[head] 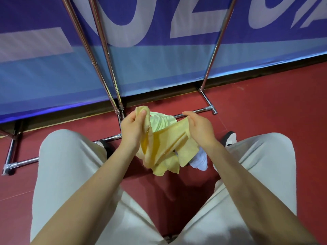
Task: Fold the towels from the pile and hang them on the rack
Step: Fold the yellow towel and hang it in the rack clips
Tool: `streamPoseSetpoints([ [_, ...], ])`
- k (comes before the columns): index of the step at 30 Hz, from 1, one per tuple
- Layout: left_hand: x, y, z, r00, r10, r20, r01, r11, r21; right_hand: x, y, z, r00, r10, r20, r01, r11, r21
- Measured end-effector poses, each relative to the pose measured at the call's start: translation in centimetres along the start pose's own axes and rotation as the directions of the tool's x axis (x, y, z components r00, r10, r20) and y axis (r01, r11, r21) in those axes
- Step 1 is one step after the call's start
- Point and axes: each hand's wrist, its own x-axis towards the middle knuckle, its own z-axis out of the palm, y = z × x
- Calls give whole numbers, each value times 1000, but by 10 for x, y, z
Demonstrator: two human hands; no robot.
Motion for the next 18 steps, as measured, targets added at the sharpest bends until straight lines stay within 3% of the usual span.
streamPoseSetpoints([
  [3,1,-3,6,997,-71,-21,70,997,-32,4,-13,3,971,231,64,-240,930,278],
  [6,0,-5,14,993,-111,-28,111,994,-15,5,-28,2,906,380,188,-417,723,550],
  [9,-6,-5,25,994,-102,35,103,994,-35,2,-45,0,888,334,314,-448,481,754],
  [12,-14,-4,33,993,-76,87,82,994,-73,3,-59,-1,910,266,318,-399,353,846],
  [15,-19,-1,38,992,-69,107,83,987,-138,4,-64,1,928,216,304,-361,320,876],
  [18,-20,0,40,988,-86,131,112,970,-214,2,-66,3,946,169,276,-323,440,838],
])
